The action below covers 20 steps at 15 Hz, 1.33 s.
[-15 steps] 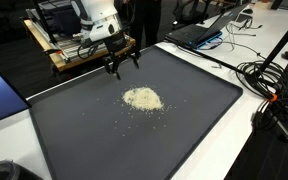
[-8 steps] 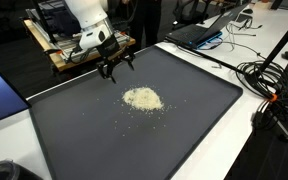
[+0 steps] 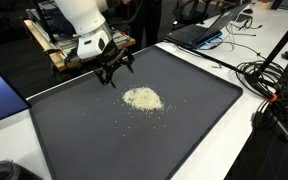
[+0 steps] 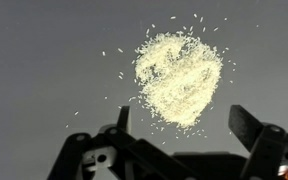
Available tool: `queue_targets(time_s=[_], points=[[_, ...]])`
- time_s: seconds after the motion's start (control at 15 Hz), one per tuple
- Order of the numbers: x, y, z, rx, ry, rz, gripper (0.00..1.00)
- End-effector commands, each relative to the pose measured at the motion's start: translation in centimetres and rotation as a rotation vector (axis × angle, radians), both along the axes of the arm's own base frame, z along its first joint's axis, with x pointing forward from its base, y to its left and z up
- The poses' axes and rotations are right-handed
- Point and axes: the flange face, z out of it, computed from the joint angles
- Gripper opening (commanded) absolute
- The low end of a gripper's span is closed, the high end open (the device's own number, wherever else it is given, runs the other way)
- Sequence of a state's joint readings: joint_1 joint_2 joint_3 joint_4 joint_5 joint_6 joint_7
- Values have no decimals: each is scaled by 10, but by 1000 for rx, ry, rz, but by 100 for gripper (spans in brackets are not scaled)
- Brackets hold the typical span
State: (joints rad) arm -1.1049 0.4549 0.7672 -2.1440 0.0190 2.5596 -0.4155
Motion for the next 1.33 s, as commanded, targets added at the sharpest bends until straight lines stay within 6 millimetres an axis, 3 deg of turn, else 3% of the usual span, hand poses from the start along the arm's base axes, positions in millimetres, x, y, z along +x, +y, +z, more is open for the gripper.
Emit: queue_targets(time_s=[0.0,0.53,0.87,1.27], points=[[25,-6,0,-3,28,56,100],[77,-5,3,-76,71,171,100],[107,-2,-5,-143,92,285,100],[136,15,-1,-161,69,513,100]])
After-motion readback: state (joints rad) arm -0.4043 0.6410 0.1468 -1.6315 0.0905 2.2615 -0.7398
